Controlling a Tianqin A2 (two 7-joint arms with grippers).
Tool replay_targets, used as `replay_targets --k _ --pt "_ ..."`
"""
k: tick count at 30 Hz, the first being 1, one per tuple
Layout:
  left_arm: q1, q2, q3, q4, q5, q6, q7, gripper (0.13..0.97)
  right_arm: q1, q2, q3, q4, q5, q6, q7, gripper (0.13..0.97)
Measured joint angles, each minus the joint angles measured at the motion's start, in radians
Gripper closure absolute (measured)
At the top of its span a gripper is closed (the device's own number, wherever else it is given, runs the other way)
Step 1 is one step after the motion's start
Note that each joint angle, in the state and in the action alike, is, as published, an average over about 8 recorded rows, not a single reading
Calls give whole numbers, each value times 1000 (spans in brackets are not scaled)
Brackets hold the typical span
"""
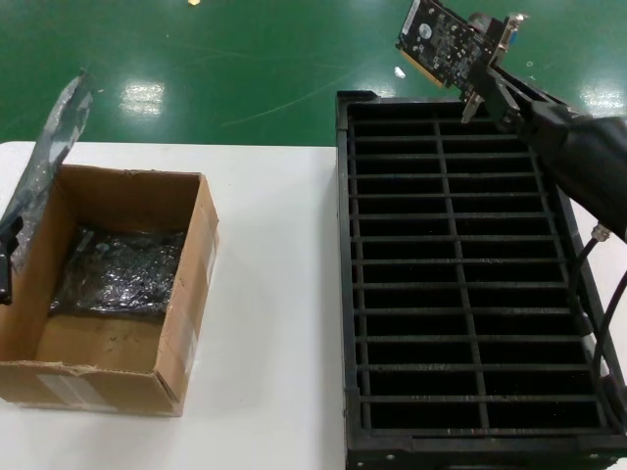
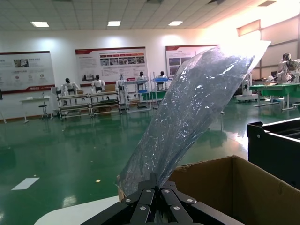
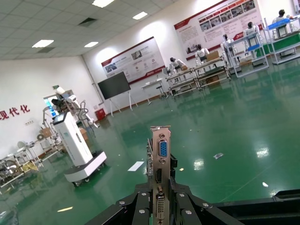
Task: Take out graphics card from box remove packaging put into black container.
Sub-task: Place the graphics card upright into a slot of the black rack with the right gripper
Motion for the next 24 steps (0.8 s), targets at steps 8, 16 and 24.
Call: replay_targets --k 8,16,24 --pt "6 -5 1 -1 2 21 -3 958 33 0 -22 -11 34 -9 -90 906" --pt "11 -8 8 -2 9 34 -3 958 161 -6 -84 -76 -164 -204 -246 906" --pt "13 -1 12 -2 13 40 -3 958 223 15 -96 -118 -482 -520 -33 906"
